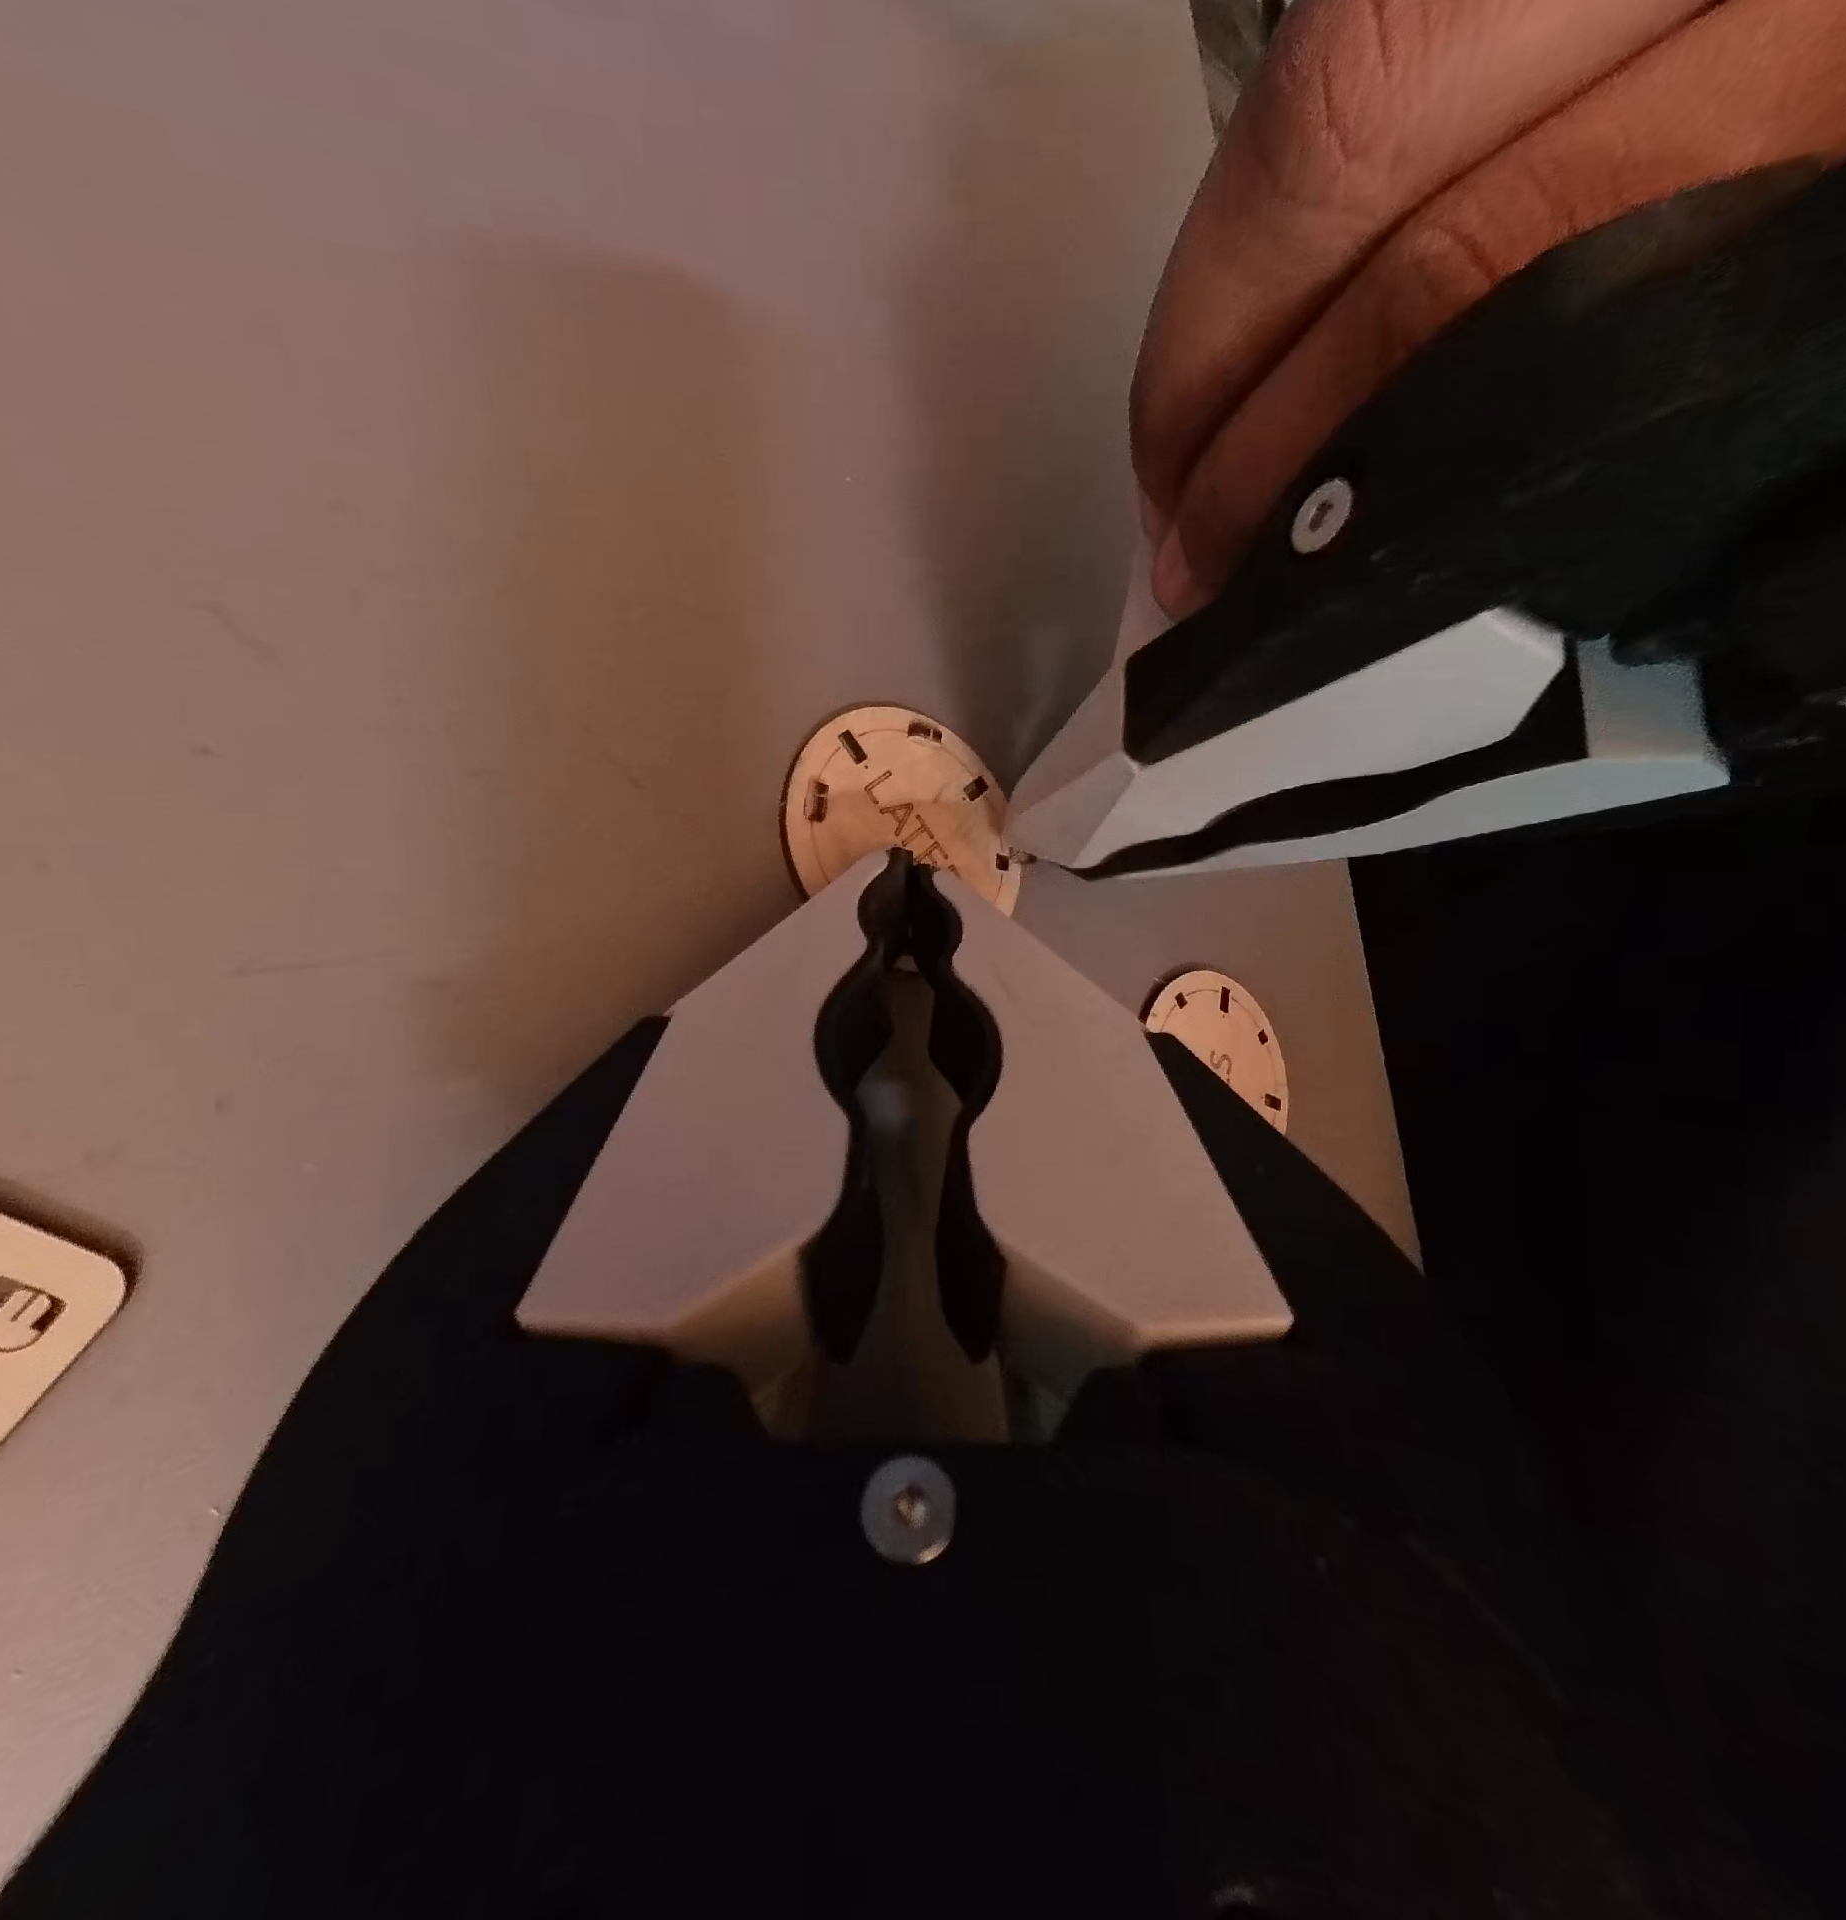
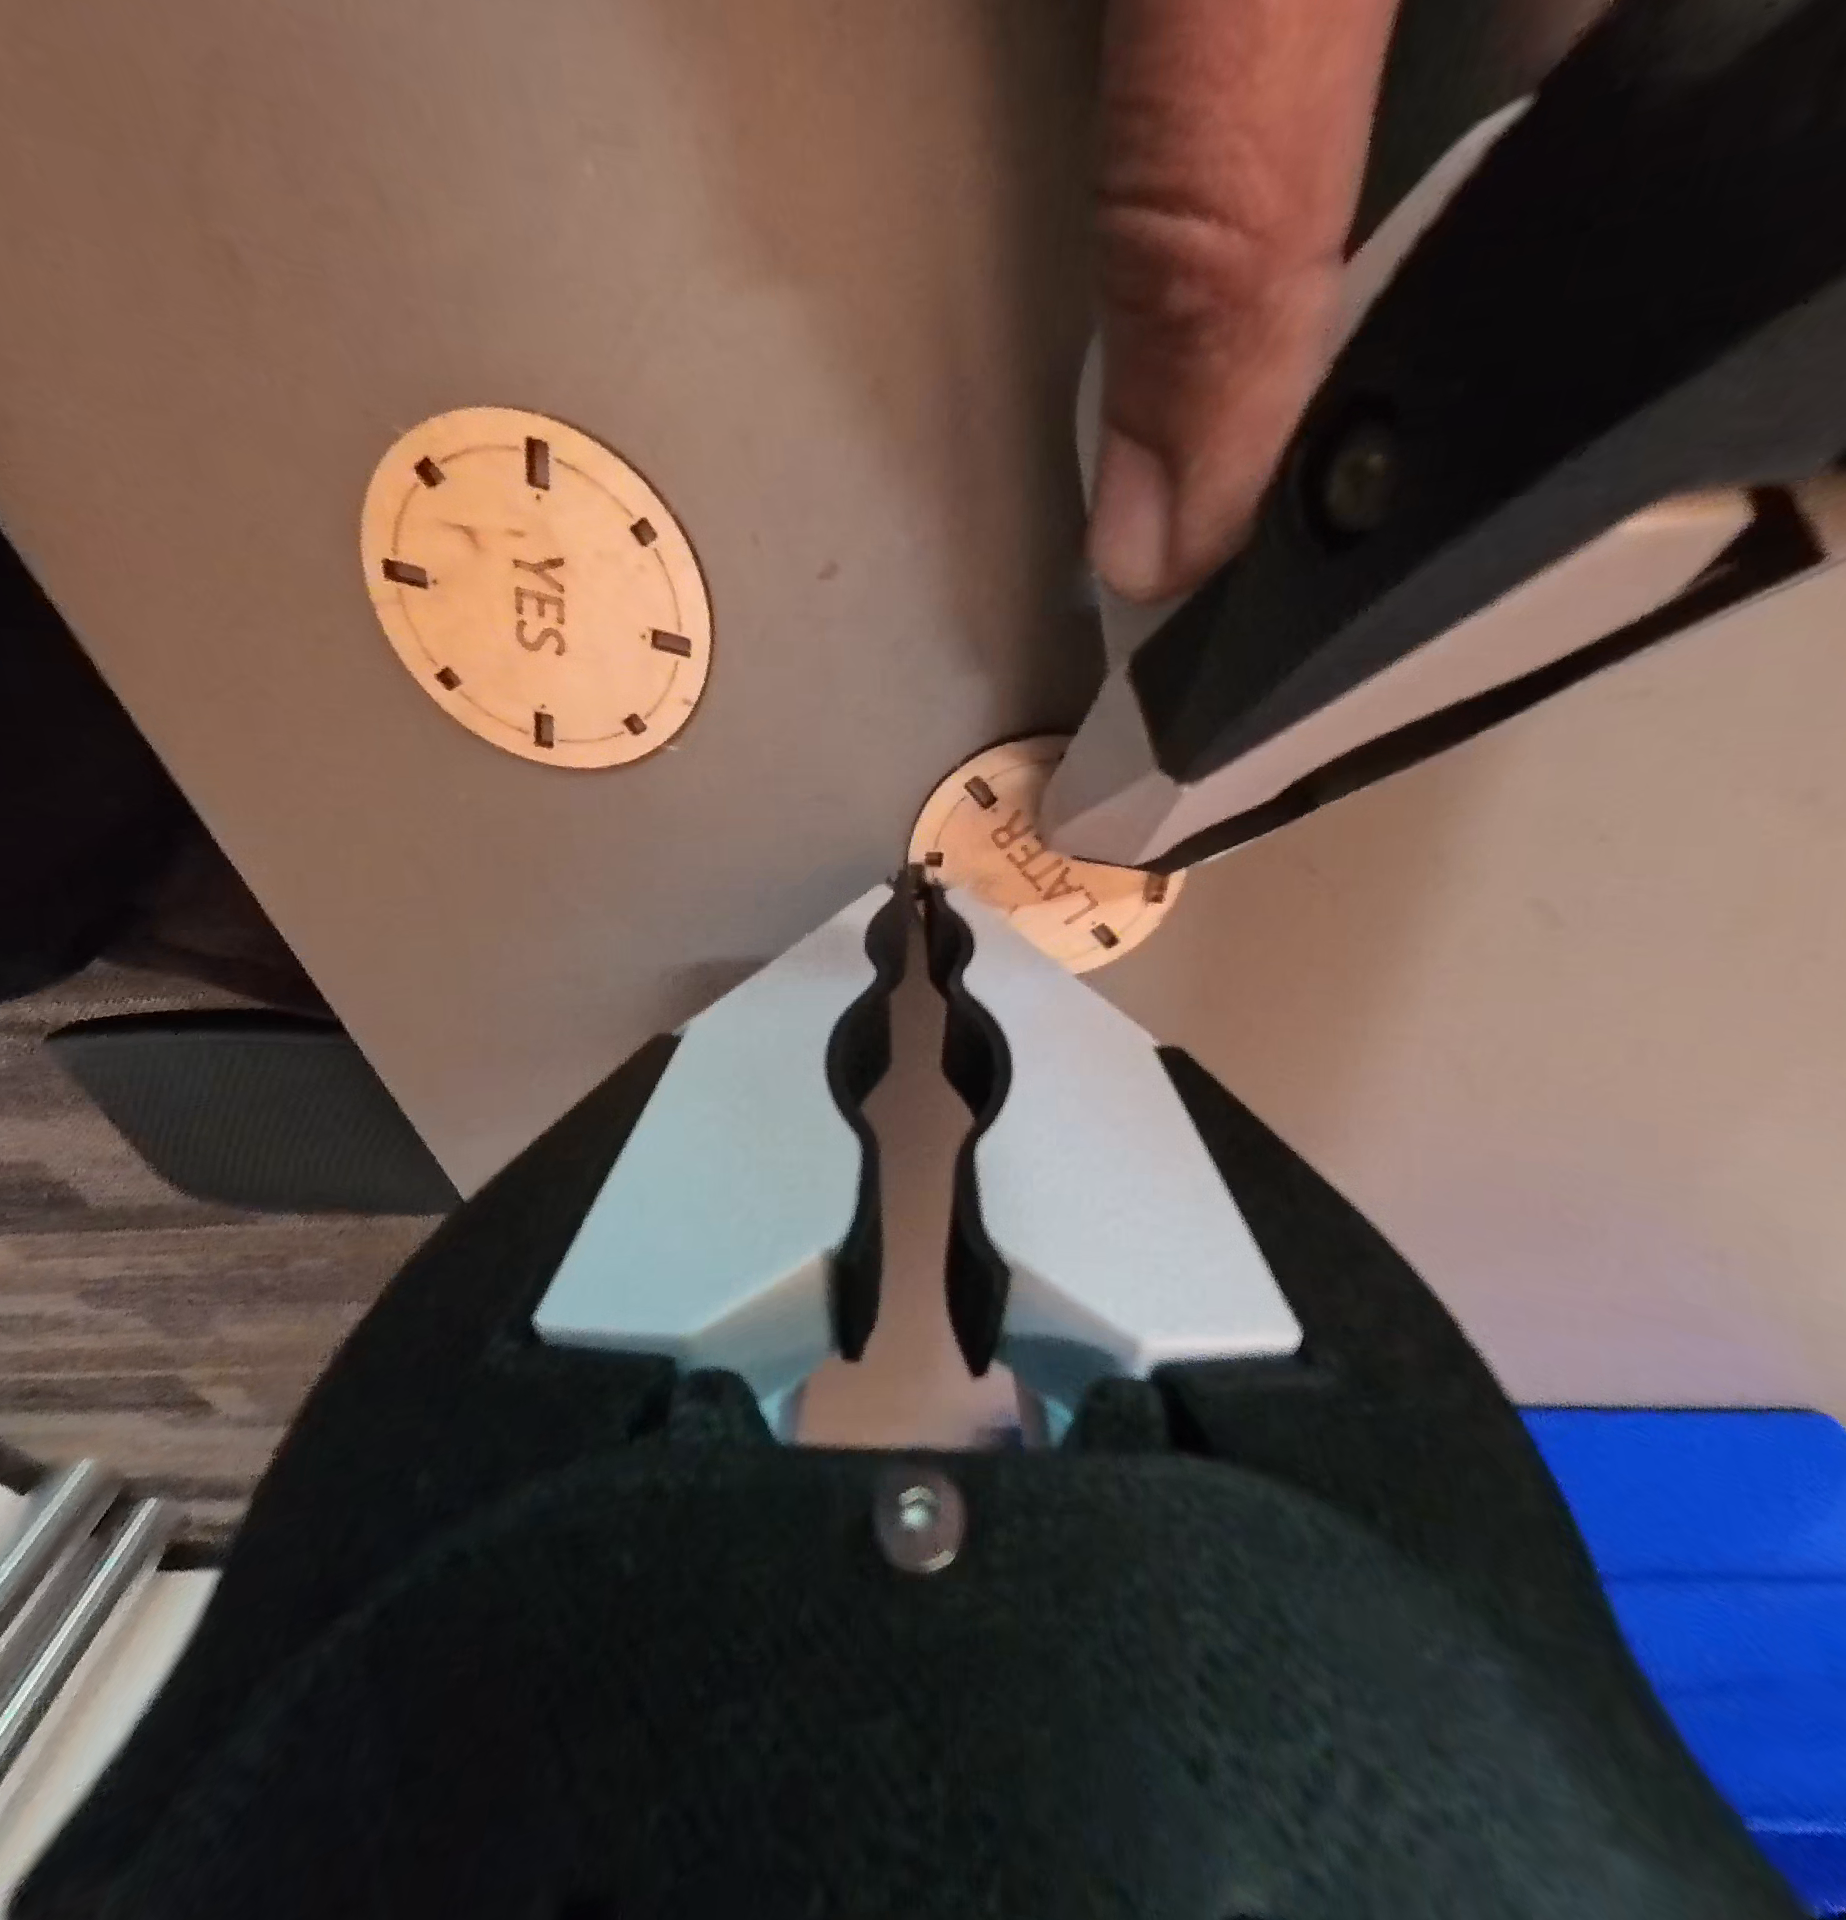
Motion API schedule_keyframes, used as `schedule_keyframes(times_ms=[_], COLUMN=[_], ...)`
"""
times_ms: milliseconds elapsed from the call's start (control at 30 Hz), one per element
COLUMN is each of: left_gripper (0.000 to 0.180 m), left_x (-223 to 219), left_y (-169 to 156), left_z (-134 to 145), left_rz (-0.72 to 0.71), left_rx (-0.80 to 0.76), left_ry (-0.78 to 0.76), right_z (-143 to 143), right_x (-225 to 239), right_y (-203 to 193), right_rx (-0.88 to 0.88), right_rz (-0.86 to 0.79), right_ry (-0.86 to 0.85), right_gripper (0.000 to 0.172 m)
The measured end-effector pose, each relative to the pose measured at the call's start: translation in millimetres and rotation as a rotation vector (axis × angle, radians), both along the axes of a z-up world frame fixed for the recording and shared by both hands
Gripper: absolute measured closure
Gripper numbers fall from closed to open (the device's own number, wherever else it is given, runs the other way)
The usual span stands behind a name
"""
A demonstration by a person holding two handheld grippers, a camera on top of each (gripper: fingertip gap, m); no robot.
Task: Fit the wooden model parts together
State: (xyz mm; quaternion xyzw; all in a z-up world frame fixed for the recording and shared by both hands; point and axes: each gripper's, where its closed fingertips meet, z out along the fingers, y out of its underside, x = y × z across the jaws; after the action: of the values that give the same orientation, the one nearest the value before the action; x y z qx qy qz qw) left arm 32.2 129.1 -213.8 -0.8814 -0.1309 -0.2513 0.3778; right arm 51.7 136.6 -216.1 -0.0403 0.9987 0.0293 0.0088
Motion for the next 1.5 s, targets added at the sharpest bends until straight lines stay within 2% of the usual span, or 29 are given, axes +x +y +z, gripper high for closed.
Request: schedule_keyframes(times_ms=[1067,1200,1267,1500], left_gripper=[0.18,0.18,0.18,0.18], left_x=[0,0,0,0], left_y=[0,0,0,0], left_z=[0,0,0,0], left_rz=[0.0,0.0,0.0,0.0], left_rx=[0.001,0.002,0.002,0.003], left_ry=[-0.005,-0.006,-0.006,-0.01], right_z=[-3,-3,-2,8], right_x=[-3,-4,-7,-5], right_y=[-1,-2,-2,-7], right_rx=[0.103,0.066,0.046,-0.077], right_rz=[-0.021,-0.008,-0.003,-0.053], right_ry=[0.004,0.029,0.062,0.043], right_gripper=[0.171,0.171,0.164,0.165])
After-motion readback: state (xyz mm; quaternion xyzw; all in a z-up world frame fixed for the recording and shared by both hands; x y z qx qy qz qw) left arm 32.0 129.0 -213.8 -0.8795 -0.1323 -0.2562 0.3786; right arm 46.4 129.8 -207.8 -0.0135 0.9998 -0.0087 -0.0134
